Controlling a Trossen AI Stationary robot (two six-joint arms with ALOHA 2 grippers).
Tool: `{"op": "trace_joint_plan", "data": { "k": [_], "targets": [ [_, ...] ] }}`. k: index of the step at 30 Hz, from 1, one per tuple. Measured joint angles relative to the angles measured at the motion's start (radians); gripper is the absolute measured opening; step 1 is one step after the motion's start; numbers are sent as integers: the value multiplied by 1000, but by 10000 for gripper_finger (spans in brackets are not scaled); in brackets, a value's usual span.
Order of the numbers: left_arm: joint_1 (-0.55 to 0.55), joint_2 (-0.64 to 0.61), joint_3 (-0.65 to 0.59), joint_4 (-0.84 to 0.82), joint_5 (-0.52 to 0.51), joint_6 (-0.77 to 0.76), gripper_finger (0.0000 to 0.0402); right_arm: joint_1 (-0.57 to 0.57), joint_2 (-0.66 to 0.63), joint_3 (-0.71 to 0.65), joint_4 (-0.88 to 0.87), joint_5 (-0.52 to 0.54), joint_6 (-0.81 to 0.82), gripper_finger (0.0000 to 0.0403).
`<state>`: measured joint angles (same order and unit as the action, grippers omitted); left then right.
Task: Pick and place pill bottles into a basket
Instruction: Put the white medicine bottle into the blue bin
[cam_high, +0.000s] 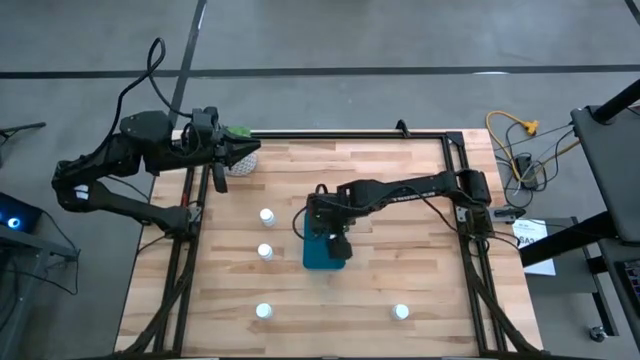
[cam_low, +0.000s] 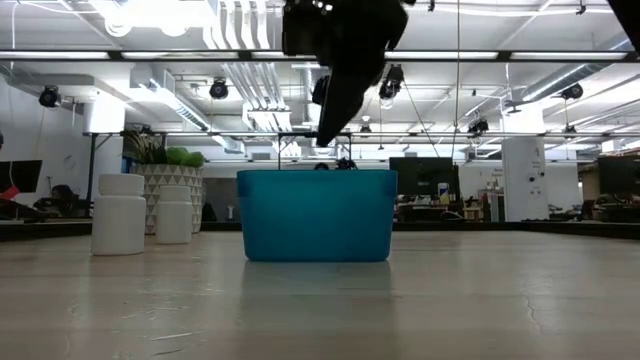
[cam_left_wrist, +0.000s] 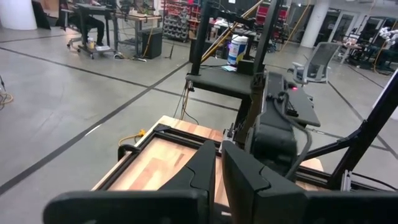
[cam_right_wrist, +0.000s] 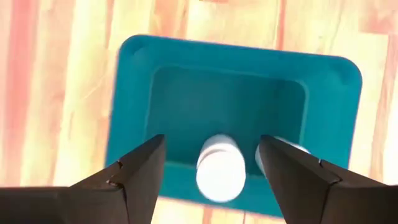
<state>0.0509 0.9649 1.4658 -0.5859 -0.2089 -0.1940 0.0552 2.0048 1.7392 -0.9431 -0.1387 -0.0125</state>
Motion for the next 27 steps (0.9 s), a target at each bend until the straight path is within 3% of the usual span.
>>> {"op": "trace_joint_plan", "data": {
  "k": [15, 27],
  "targets": [
    [0, -1, 0, -52, 0, -6, 11, 127, -7, 275, -290, -1, -7, 237],
    [0, 2, 0, -50, 0, -10, 11, 231, -126, 191, -357, 2, 97, 235]
  ]
}}
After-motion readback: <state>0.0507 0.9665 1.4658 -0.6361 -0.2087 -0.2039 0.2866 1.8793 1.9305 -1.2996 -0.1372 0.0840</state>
